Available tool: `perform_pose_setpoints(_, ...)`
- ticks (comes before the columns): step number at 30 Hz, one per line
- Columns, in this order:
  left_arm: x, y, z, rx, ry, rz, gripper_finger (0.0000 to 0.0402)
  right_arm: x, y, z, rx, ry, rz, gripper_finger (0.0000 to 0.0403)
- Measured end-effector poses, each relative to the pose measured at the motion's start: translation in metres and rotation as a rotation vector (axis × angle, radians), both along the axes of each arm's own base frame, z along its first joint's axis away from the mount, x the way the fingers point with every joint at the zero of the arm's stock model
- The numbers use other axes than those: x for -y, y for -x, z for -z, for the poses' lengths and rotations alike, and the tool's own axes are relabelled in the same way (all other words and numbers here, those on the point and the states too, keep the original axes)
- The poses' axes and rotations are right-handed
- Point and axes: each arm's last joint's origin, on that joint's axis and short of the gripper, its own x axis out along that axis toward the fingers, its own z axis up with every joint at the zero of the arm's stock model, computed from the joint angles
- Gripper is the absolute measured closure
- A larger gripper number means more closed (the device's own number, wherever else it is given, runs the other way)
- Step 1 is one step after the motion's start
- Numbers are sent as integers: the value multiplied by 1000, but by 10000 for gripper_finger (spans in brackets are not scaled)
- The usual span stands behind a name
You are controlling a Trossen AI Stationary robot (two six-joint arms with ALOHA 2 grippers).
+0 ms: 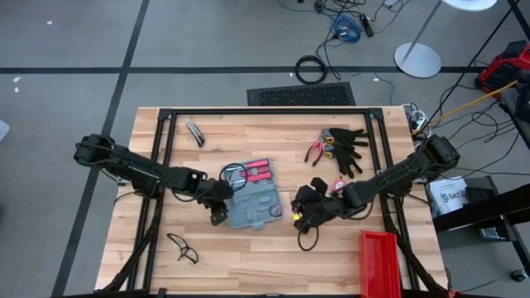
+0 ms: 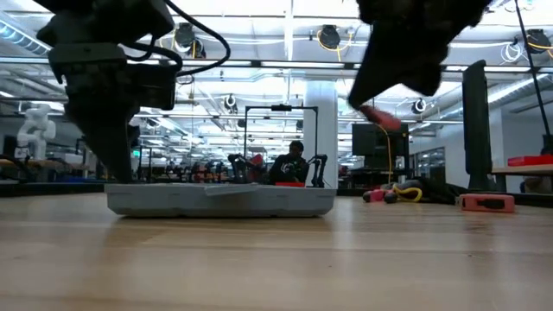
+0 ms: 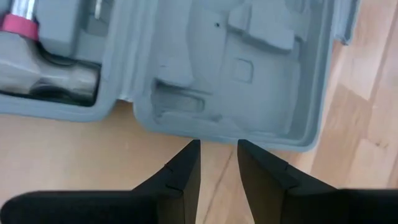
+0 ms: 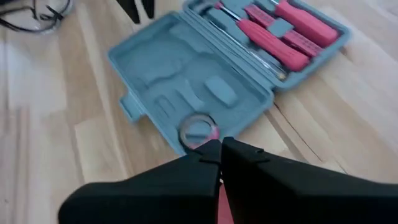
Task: Prefit tool cases
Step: Put the pink hex key into the gray prefit tool case
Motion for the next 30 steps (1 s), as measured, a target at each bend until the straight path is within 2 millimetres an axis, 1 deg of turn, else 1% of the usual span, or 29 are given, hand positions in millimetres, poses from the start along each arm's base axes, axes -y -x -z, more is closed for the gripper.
perform_pose_setpoints(4,-2,-1,0,12,-46,-18,290,10,-23,4,57,-53,-55,403)
perform_pose_setpoints(7,-4,-1,0,22,-100,-29,290,15,-47,11,16,-61,-92,403)
perform_pose_setpoints(11,-6,0,0,11,-154,-54,290,13,-86,20,-74,-90,-155,403)
perform_pose_setpoints(13,-7,0,-3,-6,-184,-71,290,12,-103,23,-110,-97,-166,403)
perform_pose_setpoints(15,-7,-1,-9,-30,-223,-83,290,11,-115,26,-133,-101,-166,403)
perform_pose_setpoints(19,-6,5,-21,-90,-377,-99,290,18,-129,22,-122,-173,-146,403)
perform_pose_setpoints(23,-5,19,-40,-117,-648,-131,290,30,-132,22,-107,-263,-33,403)
perform_pose_setpoints(26,-5,29,-51,-93,-818,-132,290,36,-135,21,-76,-322,35,403)
perform_pose_setpoints(30,-6,37,-61,-52,-992,-119,290,38,-140,19,-20,-415,81,403)
